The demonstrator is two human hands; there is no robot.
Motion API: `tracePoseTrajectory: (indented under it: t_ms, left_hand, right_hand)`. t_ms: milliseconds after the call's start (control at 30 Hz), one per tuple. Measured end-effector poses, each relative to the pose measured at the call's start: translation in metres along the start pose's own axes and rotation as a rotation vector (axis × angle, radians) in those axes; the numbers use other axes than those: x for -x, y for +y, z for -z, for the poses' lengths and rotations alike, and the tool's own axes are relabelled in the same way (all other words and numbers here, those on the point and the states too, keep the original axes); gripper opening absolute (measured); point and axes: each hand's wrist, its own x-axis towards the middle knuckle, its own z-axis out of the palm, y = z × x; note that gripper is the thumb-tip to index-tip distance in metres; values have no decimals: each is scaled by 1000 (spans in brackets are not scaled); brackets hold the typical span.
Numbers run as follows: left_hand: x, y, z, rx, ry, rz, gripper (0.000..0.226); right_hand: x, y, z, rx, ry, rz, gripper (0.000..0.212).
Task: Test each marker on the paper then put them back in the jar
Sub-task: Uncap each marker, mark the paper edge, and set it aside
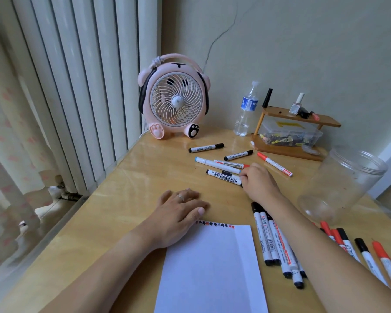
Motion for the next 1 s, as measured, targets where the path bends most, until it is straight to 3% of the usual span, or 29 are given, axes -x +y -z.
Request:
tracePoseTrajectory:
  t_ms: [133, 233, 367, 500, 633, 733, 800, 900, 1000]
  left_hand:
    - [-1, -2, -3, -12, 18, -7, 55]
    - [-2, -5, -4, -17, 35, -15, 53]
    - [-2, -5, -5, -25, 40, -17, 64]
    - [-1, -4, -3, -27, 34, -18, 65]
    - [-1, -4, -3, 3, 61, -16, 58]
    - [0, -1, 0, 58, 181, -19, 70]
    - [1, 5, 3, 99, 262, -52, 65]
    - [2, 15, 4, 104, 257, -165, 46]
    - [4, 20, -2, 133, 163, -273, 41]
  right_hand:
    - [1, 2, 7, 19, -4, -35, 14]
    - [1, 6, 6, -108, -53, -37, 9]
    - [0, 9, 1, -154, -115, -18, 24]
    - [2, 8, 1, -124, -43, -6, 19]
    - [25, -5, 19, -179, 128, 149, 15]
    - [61, -18, 34, -157, 114, 357, 17]
    - [89, -25, 37, -131, 78, 458, 20]
    - [129, -35, 31, -129, 118, 509, 17]
    - [151, -37, 18, -139, 149, 436, 16]
